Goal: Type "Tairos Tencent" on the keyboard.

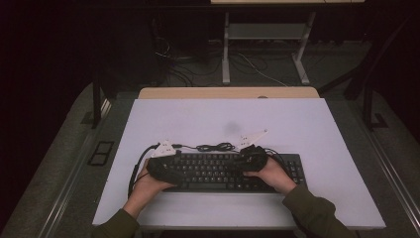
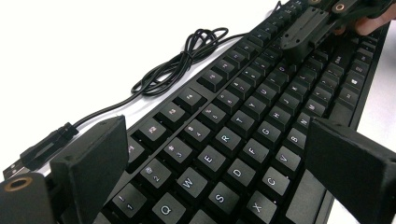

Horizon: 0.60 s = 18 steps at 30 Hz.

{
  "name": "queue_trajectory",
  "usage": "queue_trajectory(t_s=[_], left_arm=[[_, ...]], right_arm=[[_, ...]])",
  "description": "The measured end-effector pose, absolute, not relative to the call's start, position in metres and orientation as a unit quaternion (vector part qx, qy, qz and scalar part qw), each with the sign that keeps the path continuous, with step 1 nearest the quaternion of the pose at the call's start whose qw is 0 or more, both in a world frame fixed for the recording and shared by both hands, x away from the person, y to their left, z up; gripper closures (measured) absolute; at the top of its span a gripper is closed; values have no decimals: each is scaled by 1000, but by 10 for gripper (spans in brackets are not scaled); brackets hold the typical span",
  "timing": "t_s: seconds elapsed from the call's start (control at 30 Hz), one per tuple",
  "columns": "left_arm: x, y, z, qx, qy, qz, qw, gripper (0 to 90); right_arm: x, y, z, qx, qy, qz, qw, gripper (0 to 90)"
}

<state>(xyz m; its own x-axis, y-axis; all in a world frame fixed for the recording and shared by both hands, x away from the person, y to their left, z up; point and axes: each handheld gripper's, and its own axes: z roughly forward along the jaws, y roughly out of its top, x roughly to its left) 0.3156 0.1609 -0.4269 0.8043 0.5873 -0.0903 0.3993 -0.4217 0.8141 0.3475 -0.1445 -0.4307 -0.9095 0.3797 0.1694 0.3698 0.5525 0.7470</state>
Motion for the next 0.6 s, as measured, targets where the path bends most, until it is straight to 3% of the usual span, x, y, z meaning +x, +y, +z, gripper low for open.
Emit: queue_trajectory(t_s=[0.6], left_arm=[[316, 160, -427, 836, 295, 104, 450, 61]], right_arm=[[347, -141, -434, 212, 888, 409, 14, 892]])
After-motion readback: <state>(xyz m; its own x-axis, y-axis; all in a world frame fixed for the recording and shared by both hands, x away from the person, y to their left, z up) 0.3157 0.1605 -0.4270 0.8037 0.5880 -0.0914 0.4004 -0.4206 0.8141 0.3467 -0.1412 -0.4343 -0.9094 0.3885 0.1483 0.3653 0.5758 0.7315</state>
